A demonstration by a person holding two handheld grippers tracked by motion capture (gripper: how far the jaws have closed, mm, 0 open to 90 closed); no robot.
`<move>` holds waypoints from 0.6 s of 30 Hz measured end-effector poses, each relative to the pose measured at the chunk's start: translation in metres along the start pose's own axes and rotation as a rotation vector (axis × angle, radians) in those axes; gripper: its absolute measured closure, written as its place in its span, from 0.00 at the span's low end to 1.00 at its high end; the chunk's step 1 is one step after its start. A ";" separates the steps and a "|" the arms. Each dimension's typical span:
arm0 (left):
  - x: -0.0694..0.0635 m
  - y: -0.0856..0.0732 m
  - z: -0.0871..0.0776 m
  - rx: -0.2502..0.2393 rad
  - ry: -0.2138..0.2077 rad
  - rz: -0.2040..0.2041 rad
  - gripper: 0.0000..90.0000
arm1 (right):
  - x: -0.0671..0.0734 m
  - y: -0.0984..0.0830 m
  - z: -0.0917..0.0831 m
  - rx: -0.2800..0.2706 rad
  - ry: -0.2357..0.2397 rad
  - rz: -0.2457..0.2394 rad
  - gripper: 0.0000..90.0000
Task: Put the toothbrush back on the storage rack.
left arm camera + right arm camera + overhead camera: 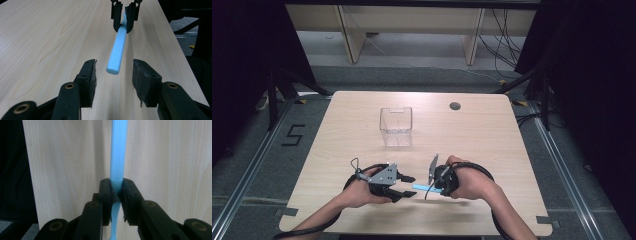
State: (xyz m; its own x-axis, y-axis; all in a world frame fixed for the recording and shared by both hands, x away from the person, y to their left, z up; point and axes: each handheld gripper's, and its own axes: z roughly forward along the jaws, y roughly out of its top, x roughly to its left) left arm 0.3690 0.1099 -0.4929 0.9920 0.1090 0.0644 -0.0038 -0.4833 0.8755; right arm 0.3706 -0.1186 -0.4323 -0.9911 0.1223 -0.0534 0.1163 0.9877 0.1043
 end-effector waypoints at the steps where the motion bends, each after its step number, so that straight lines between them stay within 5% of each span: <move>1: 0.000 0.001 0.000 0.010 -0.006 0.002 0.60 | -0.004 0.001 0.002 -0.022 -0.010 -0.063 0.88; 2: 0.000 0.001 0.001 0.013 -0.003 0.008 0.60 | -0.001 0.002 0.000 -0.003 0.006 -0.024 0.88; 4: 0.000 0.002 0.003 0.022 -0.016 0.009 0.62 | -0.002 0.004 0.001 -0.021 -0.014 -0.046 0.88; 5: 0.000 0.002 0.003 0.022 -0.016 0.009 0.63 | 0.000 0.005 -0.001 -0.006 -0.004 -0.014 0.88; 6: 0.000 0.002 0.005 0.023 -0.016 0.018 0.63 | -0.003 0.006 0.001 -0.034 -0.017 -0.063 0.88; 9: -0.001 0.003 0.007 0.023 -0.028 0.011 0.65 | -0.004 0.008 0.001 -0.036 -0.023 -0.087 0.88; 11: -0.002 0.003 0.008 0.021 -0.023 0.017 0.66 | -0.001 0.010 0.001 -0.023 -0.011 -0.061 0.88; 12: 0.000 0.003 0.007 0.043 -0.020 0.040 0.66 | -0.002 0.010 0.001 -0.024 -0.017 -0.072 0.88; 18: -0.001 0.004 0.010 0.040 -0.026 0.037 0.69 | -0.002 0.014 0.002 -0.019 -0.010 -0.089 0.88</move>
State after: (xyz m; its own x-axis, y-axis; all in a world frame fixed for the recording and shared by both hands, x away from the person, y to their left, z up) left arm 0.3691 0.0994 -0.4947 0.9942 0.0680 0.0830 -0.0355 -0.5211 0.8528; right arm 0.3739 -0.1051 -0.4329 -0.9967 0.0357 -0.0730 0.0269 0.9927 0.1178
